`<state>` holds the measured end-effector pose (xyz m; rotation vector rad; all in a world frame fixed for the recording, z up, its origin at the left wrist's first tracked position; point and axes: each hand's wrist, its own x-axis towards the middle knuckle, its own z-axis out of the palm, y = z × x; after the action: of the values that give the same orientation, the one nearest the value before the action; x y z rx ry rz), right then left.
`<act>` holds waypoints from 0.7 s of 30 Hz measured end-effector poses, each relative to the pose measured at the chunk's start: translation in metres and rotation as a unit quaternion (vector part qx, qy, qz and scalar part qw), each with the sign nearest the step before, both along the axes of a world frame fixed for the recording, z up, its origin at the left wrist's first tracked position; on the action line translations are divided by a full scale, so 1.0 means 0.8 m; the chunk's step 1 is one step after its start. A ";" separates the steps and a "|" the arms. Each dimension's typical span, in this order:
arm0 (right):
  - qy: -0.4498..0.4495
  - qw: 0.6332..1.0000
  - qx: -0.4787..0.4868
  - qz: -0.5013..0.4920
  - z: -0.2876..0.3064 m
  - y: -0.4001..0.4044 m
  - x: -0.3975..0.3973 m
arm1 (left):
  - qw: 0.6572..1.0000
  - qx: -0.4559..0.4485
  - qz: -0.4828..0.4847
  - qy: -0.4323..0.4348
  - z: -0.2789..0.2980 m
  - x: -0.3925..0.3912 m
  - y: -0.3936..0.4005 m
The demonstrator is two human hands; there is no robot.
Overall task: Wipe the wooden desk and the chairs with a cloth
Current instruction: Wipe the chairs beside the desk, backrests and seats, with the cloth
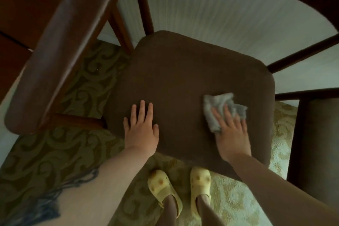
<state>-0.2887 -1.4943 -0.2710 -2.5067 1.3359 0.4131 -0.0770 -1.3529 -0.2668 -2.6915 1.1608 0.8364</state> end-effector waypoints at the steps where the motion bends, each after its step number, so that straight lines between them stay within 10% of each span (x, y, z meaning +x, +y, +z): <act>1: 0.004 0.997 0.014 -0.079 0.003 -0.011 0.010 | 1.000 0.001 0.018 0.001 0.000 0.004 0.001; 6: -0.034 0.970 0.055 -0.236 -0.002 -0.008 0.159 | 0.996 0.006 0.092 0.011 0.008 0.034 0.003; 9: -0.054 0.985 0.044 0.158 -0.007 0.076 0.212 | 0.993 -0.011 0.115 -0.008 0.008 0.058 0.010; 13: -0.040 0.865 0.015 0.500 -0.027 0.024 0.190 | 0.991 -0.013 0.130 -0.028 -0.002 0.079 0.030; 18: 0.016 0.987 -0.056 0.153 -0.022 -0.077 0.195 | 0.978 -0.054 0.201 -0.012 -0.014 0.079 0.019; 21: -0.010 0.998 -0.007 0.063 -0.018 -0.020 0.264 | 0.964 -0.053 0.259 -0.020 -0.023 0.078 0.000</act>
<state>-0.0776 -1.5101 -0.2858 -2.6094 1.1805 0.4045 -0.0146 -1.3525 -0.2852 -3.1389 0.4974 0.7811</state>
